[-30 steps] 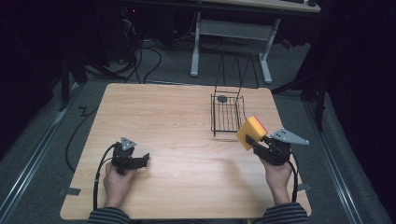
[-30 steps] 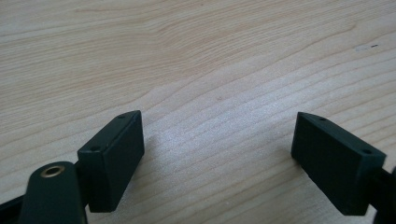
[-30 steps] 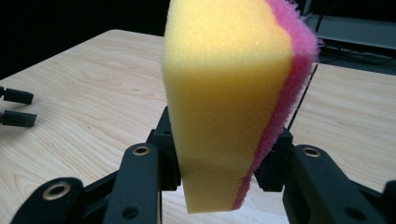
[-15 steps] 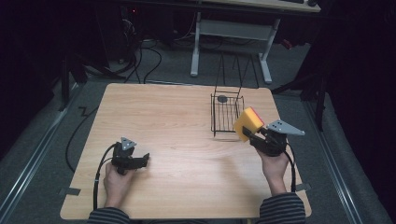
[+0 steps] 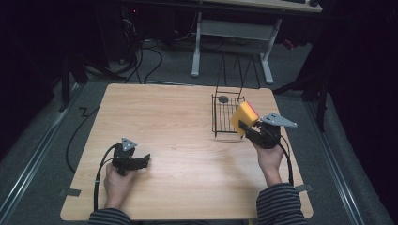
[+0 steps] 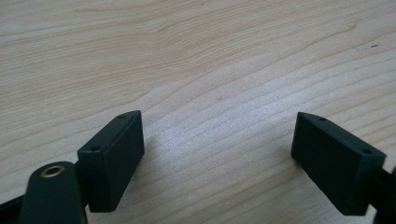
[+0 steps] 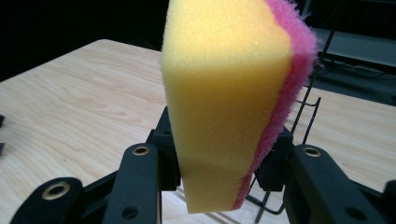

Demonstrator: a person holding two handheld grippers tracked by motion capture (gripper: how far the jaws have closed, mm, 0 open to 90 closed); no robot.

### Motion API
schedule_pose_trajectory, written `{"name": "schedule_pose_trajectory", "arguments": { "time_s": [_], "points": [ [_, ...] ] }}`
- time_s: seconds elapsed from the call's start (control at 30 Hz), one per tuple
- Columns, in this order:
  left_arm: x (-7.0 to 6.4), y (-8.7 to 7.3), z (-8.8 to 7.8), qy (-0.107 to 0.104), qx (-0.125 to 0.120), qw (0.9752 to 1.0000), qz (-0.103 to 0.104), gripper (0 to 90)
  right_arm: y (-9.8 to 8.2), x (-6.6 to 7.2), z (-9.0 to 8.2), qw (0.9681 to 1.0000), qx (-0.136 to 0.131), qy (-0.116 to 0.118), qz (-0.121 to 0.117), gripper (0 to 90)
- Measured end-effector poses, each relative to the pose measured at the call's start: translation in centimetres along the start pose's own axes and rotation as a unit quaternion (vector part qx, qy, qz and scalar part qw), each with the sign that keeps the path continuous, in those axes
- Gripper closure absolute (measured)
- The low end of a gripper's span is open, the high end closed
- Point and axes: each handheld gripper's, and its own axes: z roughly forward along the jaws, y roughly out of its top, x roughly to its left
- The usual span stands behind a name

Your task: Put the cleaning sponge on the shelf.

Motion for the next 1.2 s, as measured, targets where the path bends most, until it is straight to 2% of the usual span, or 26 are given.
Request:
{"name": "schedule_pose_trajectory", "arguments": {
  "time_s": [0.1,0.27,0.4,0.6,0.67,0.77,0.83,1.0,1.2],
  "points": [
    [0.0,0.0,0.0,0.0,0.0,1.0,0.0,17.7,-0.1,0.1,0.7,0.9999,0.0,-0.008,-0.01,60.5],
    [0.0,0.0,0.0,0.0,0.0,1.0,0.0,17.7,-0.2,-0.1,1.6,0.9999,0.007,-0.009,-0.002,60.5],
    [0.0,0.0,0.0,0.0,0.0,1.0,0.0,17.7,-0.1,-0.3,2.5,0.9996,0.025,-0.015,0.003,60.5],
    [0.0,0.0,0.0,0.0,0.0,1.0,0.0,17.7,0.5,-0.4,3.8,0.9995,0.026,-0.017,0.005,60.5],
    [0.0,0.0,0.0,0.0,0.0,1.0,0.0,17.7,0.5,-0.4,4.6,0.9987,0.045,-0.023,0.0,60.6],
    [0.0,0.0,0.0,0.0,0.0,1.0,0.0,17.7,0.6,-0.5,5.8,0.9983,0.051,-0.029,-0.006,60.6],
    [0.0,0.0,0.0,0.0,0.0,1.0,0.0,17.8,0.6,-0.5,6.2,0.9984,0.047,-0.033,-0.002,60.6],
    [0.0,0.0,0.0,-0.001,0.0,1.0,0.001,17.8,0.4,-0.9,7.8,0.9967,0.071,-0.039,0.009,60.6],
    [0.0,0.0,0.0,-0.001,0.0,1.0,0.001,17.8,0.1,-0.6,9.6,0.9943,0.091,-0.054,-0.01,60.6]
  ]
}}
